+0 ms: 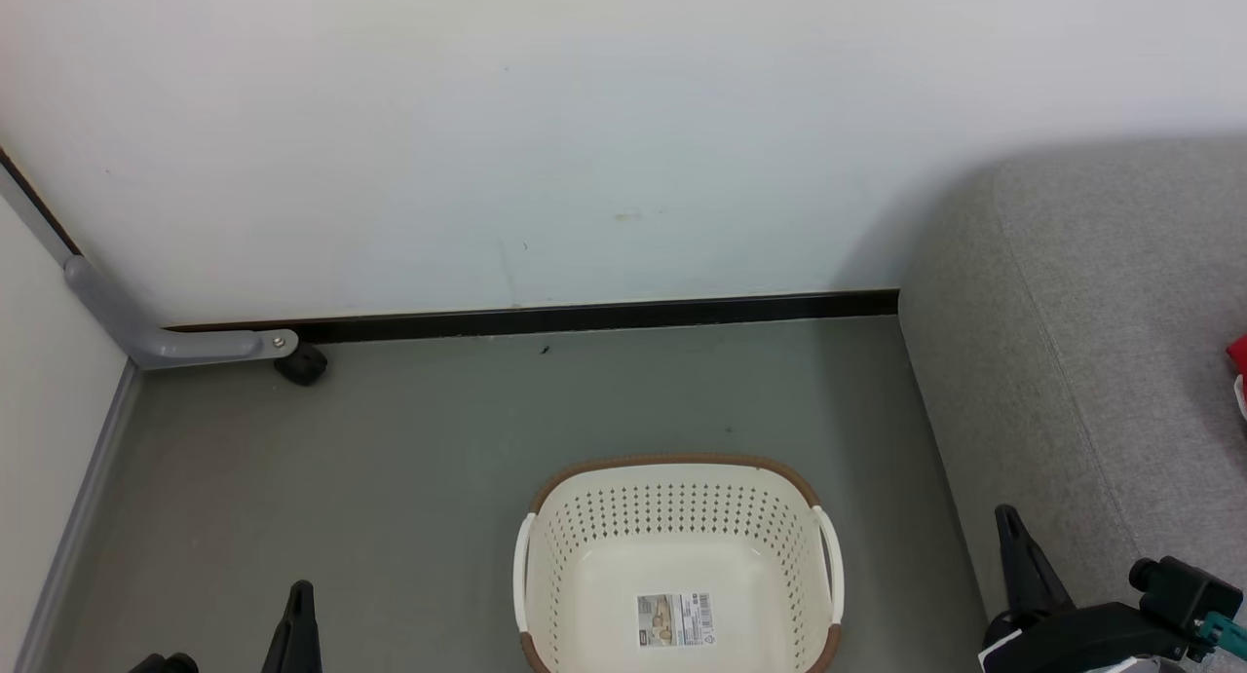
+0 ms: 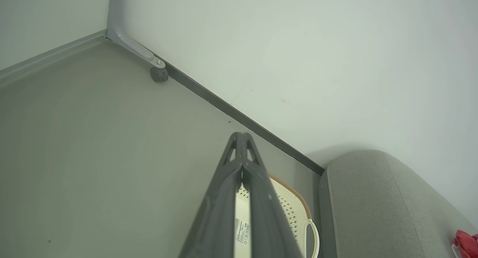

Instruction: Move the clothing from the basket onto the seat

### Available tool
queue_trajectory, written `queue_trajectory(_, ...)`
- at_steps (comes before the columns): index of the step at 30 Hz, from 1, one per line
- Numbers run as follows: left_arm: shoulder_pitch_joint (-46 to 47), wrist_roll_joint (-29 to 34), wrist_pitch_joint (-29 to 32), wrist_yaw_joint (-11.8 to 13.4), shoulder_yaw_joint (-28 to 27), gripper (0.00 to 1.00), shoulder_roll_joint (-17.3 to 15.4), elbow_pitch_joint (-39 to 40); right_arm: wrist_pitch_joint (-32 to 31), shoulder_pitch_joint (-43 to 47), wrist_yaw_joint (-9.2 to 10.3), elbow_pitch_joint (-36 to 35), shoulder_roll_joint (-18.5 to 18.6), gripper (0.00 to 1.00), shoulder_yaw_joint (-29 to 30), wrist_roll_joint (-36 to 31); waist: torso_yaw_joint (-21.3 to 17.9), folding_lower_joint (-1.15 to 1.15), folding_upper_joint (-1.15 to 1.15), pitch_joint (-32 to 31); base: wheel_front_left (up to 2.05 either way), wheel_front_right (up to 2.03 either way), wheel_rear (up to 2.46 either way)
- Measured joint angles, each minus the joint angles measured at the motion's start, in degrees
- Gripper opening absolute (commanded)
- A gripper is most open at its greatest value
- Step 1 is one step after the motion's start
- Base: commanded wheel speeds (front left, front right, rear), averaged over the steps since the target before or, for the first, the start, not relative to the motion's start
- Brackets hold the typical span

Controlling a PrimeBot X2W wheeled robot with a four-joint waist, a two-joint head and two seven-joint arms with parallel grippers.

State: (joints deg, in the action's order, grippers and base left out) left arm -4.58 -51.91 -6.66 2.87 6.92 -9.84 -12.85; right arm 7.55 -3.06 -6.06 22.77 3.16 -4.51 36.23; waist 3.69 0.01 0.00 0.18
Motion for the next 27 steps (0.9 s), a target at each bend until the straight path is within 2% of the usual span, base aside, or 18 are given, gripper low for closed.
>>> queue_trajectory(27, 3.26, -15.41, 5.13, -3.94, -4.59, 0.0, 2.79, -1.6, -5.57, -0.42, -0.08, -2.04, -0.26, 0.0, 4.85, 21.18, -1.44, 0.0, 0.0, -0.03, 0.0, 0.0, 0.0)
